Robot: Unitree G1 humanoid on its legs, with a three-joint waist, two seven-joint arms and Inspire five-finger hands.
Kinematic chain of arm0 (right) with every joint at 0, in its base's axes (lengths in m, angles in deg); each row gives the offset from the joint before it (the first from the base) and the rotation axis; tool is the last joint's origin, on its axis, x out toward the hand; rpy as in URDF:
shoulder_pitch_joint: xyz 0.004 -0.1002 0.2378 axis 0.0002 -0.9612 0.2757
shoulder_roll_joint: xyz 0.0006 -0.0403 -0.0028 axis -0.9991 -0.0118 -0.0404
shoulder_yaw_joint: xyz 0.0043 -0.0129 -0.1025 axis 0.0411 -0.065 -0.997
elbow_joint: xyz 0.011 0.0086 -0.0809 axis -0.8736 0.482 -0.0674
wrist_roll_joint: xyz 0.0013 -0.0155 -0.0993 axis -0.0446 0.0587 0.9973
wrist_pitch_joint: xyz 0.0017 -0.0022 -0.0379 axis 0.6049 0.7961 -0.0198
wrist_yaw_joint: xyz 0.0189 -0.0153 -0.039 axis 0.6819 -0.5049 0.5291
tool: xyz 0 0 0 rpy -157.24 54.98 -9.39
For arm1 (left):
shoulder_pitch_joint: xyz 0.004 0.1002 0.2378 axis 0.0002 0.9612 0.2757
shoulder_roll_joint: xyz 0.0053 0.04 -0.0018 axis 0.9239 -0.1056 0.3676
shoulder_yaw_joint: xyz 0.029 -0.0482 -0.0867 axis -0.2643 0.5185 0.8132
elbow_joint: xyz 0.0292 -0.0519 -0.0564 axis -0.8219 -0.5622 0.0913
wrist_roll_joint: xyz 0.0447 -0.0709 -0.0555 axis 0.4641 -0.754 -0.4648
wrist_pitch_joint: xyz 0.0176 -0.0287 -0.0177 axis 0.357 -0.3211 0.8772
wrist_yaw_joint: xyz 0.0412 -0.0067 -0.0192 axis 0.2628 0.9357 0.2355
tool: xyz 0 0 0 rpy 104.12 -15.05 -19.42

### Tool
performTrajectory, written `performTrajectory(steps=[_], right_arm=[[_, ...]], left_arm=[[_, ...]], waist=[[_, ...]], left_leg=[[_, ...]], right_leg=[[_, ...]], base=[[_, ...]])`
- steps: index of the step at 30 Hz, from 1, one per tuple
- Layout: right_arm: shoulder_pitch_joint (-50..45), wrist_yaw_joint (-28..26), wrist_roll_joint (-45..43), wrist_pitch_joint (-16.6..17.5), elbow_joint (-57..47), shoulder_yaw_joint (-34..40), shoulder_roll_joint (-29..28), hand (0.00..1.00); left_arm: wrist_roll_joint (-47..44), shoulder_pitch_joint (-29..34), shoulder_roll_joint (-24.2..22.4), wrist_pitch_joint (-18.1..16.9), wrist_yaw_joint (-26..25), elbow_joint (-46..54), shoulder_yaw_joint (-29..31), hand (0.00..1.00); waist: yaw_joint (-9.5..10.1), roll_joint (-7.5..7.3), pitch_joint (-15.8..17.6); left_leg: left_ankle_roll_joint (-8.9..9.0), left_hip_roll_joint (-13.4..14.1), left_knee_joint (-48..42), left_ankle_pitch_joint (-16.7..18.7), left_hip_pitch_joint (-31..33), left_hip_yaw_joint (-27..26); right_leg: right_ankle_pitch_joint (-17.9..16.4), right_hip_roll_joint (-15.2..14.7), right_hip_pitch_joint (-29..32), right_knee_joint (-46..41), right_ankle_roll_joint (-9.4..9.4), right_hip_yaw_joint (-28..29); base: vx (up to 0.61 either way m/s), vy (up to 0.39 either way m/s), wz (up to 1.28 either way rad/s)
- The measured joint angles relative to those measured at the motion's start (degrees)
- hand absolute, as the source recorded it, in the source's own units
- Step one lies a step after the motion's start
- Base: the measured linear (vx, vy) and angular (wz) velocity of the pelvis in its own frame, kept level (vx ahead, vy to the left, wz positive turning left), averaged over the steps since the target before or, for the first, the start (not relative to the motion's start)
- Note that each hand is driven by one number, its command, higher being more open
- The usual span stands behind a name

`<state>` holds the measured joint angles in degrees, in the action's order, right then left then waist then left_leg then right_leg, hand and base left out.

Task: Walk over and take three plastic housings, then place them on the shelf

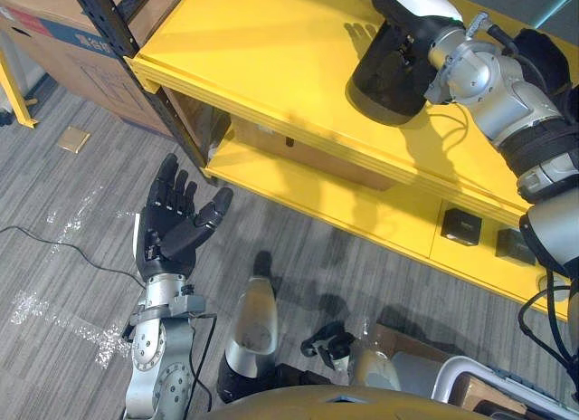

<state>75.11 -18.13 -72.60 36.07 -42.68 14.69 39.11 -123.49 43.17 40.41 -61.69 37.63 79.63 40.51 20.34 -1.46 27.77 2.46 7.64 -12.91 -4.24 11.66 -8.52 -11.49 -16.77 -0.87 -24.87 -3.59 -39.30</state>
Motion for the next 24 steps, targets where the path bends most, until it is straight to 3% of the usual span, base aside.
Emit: performTrajectory(steps=[2,6,10,15,20,24], right_arm=[[0.0,1.8,1.2,1.1,-0.2,-0.3,0.0,1.0],[0.4,10.5,5.3,1.8,-0.6,-0.3,0.2,1.0],[0.8,21.0,11.2,0.5,-6.6,0.8,4.2,1.0],[2.8,28.5,15.5,-2.2,-17.2,8.5,7.1,1.0],[1.8,29.3,23.4,-5.1,-26.5,10.7,7.2,1.0],[-7.0,27.8,24.0,-7.8,-32.0,12.4,6.9,1.0]], left_arm=[[0.0,0.0,0.2,-0.6,0.0,-1.3,0.0,1.0],[0.0,0.1,0.2,-1.0,0.1,-2.5,0.0,1.0],[-0.1,0.0,0.1,-1.2,0.1,-2.5,-0.2,1.0],[-0.1,0.3,0.0,-1.3,0.2,-2.4,-1.7,1.0],[0.0,1.9,0.0,-1.3,0.9,-2.3,-3.9,1.0],[0.0,2.9,0.5,-2.2,2.5,1.1,-4.7,1.0]], waist=[[0.0,0.0,0.0],[-0.11,-0.05,0.0],[-0.14,-0.13,0.1],[-1.39,-0.18,0.0],[-3.45,-0.28,-4.1],[-4.54,-0.29,-8.8]], left_leg=[[-0.1,0.0,0.0,0.1,0.2,0.1],[-0.15,0.1,-0.9,-0.1,1.7,0.4],[-0.17,0.4,-1.3,-0.1,1.6,0.3],[-0.03,0.8,-0.3,0.3,-1.5,-1.0],[-0.09,-0.2,4.4,-0.5,-4.7,-3.4],[-0.18,-1.1,7.4,-0.9,-7.5,-4.3]], right_leg=[[0.0,0.0,0.1,0.1,0.0,0.0],[0.1,0.1,1.1,0.0,-0.09,-0.3],[0.4,0.1,0.7,0.6,-0.46,-0.1],[1.3,1.1,-2.0,3.3,-0.85,0.5],[2.7,1.8,-2.9,6.5,-1.38,1.9],[3.7,1.8,-4.9,9.3,-2.36,1.9]], base=[[0.0,0.0,0.0],[0.0,0.02,0.04],[0.01,0.006,0.0],[0.01,0.008,-0.13],[0.03,0.016,-0.19],[0.1,0.004,-0.04]])
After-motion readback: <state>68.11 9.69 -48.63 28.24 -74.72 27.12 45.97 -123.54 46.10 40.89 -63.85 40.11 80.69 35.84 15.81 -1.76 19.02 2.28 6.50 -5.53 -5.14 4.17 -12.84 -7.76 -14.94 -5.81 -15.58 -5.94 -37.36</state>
